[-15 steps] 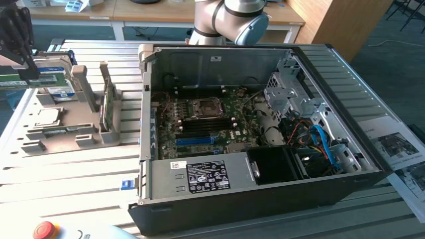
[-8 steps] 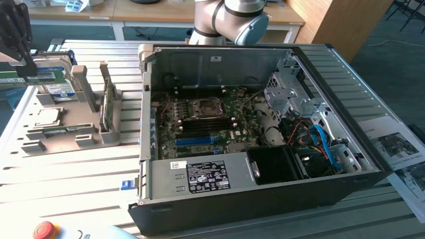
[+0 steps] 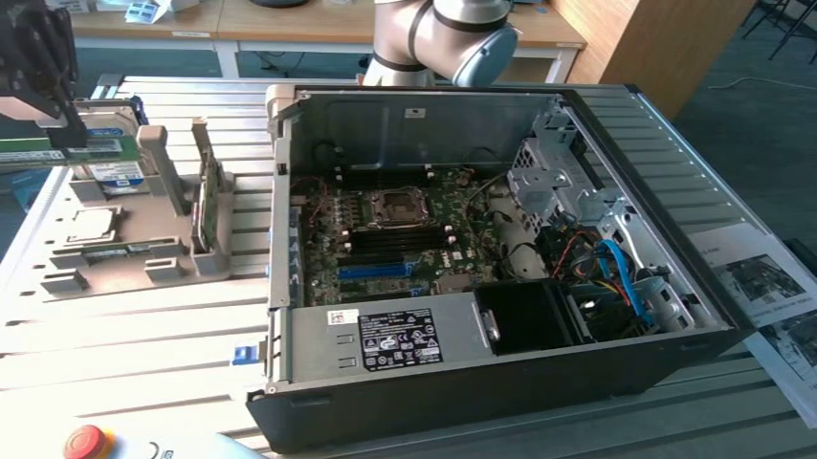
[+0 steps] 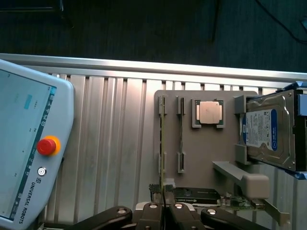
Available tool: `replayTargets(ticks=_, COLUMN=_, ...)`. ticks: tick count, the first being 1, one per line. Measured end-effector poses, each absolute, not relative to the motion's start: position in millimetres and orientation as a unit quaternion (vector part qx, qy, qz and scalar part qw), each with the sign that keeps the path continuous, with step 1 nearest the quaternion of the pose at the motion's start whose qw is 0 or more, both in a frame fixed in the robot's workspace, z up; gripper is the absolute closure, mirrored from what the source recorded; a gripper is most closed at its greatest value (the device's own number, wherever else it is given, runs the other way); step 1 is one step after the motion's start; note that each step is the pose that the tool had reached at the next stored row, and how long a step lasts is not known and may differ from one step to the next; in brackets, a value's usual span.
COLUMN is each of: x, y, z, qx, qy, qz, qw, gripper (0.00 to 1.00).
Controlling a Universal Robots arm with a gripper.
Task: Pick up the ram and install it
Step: 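Pick up the ram and move it above insertion slot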
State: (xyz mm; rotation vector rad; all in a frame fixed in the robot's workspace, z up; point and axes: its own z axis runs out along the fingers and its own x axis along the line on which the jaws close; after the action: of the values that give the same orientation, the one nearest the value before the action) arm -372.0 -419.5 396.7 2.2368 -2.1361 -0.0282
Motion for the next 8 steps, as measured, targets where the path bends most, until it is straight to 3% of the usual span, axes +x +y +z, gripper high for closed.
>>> replayTargets(ticks=8, x=-352.6, y=-422.3, z=396.7, qx=0.723, qy=-0.690, qz=-0.011, qw=0.026, gripper=0.88)
